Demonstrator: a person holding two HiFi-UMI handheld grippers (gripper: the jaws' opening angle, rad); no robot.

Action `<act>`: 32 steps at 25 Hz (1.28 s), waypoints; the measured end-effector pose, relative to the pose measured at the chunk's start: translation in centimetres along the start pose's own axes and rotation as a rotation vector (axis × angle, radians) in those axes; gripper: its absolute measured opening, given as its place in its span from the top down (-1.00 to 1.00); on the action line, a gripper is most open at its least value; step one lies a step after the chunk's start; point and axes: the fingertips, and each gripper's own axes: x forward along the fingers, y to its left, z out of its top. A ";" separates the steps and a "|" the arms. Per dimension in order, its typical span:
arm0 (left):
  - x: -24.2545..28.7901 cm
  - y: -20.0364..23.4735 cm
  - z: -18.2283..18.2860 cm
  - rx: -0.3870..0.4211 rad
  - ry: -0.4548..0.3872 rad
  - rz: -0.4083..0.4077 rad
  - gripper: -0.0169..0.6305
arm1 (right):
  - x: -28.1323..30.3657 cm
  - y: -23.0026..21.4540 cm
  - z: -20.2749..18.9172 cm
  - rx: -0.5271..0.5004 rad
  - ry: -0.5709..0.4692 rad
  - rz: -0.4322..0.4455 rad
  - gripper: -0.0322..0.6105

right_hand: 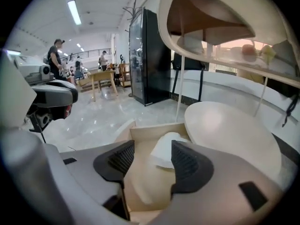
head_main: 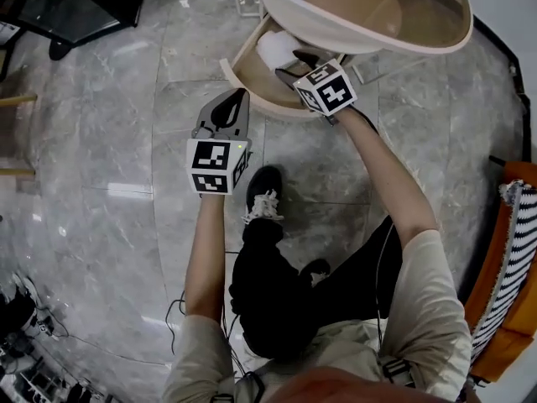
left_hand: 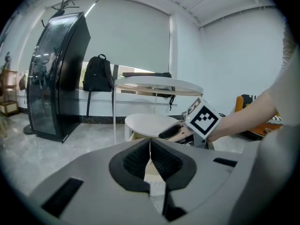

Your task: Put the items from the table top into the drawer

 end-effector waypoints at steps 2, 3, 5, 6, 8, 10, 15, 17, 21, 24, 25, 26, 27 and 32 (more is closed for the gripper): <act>-1.5 -0.1 1.4 -0.003 0.006 0.017 0.88 | -3.2 0.6 0.7 0.056 -0.058 -0.015 0.12; -2.1 -0.1 2.0 -0.002 0.009 0.027 0.88 | -4.7 0.8 1.3 0.087 -0.098 -0.026 0.12; -3.1 -0.2 3.5 0.010 0.007 0.042 0.88 | -7.5 1.3 2.8 0.137 -0.188 -0.054 0.12; -3.5 -0.4 4.3 0.018 0.002 0.046 0.88 | -8.8 1.6 3.5 0.151 -0.230 -0.069 0.13; -4.3 -1.2 5.6 0.027 -0.013 0.048 0.88 | -11.2 2.6 4.7 0.136 -0.289 -0.093 0.13; -5.0 -2.2 6.8 0.029 -0.028 0.044 0.88 | -13.5 3.8 6.2 0.043 -0.320 -0.120 0.54; -5.0 -3.3 9.8 0.062 -0.043 0.047 0.88 | -17.9 4.3 11.6 -0.086 -0.391 -0.166 0.78; -4.8 -3.3 10.8 0.072 -0.038 0.055 0.88 | -19.2 3.8 13.5 -0.119 -0.402 -0.191 0.78; -4.4 -2.6 13.2 0.052 -0.063 0.058 0.88 | -20.6 2.3 17.6 -0.288 -0.353 -0.256 0.78; -4.1 -1.6 14.6 0.036 -0.069 0.073 0.88 | -19.6 1.5 19.7 -0.468 -0.258 -0.289 0.74; -3.9 -1.5 14.9 0.038 -0.070 0.071 0.88 | -19.0 1.3 20.0 -0.517 -0.220 -0.288 0.55; -3.6 -1.6 15.2 0.040 -0.073 0.064 0.88 | -18.2 1.1 20.1 -0.556 -0.179 -0.280 0.35; -3.4 -1.7 15.3 0.041 -0.075 0.054 0.88 | -17.3 0.9 20.2 -0.590 -0.138 -0.270 0.22; -3.0 -1.3 14.8 0.050 -0.081 0.043 0.88 | -13.2 0.1 20.7 -0.706 0.008 -0.263 0.09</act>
